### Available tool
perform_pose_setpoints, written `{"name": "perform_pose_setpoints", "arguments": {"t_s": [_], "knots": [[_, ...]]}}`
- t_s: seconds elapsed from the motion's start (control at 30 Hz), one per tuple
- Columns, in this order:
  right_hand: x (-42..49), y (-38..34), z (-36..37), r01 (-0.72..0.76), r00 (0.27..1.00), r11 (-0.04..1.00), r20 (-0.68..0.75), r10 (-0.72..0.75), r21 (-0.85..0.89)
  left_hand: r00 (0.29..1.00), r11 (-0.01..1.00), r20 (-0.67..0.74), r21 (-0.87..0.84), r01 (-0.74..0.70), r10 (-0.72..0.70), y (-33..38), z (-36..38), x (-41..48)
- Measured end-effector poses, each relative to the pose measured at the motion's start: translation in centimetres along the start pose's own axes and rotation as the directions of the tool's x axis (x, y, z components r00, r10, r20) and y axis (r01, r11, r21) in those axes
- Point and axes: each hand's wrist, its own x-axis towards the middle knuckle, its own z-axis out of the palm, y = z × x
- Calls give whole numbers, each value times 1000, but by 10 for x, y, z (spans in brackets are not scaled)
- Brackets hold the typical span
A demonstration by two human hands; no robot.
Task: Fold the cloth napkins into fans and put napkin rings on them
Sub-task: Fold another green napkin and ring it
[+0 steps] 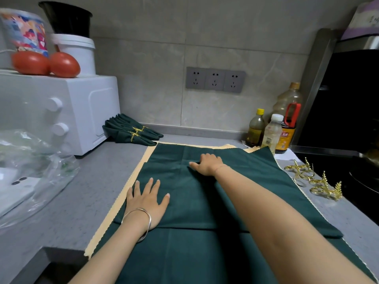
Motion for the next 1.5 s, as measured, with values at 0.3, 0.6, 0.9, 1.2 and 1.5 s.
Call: {"name": "perform_pose_setpoints", "arguments": {"t_s": [0.3,0.6,0.9,1.2,1.5], "knots": [[9,-98,3,258,965,952,0,-262,165,1000,1000,-8,-9,8,-8,2,-2,-3],[-7,-93,0,444,894,844,-214,-394,301,985,974,-165,-228,4,-43,1,-1,-4],[-94,-19,-19,554,814,780,-384,-435,292,922,801,-376,-578,-155,-93,-17,-33,-29],[-168,52,-2,616,719,787,-384,-579,-31,990,995,110,-48,-84,88,-7,-20,-62],[-188,69,16,603,758,798,-298,-580,-17,984,992,137,36,-120,115,1,-17,-69]]}}
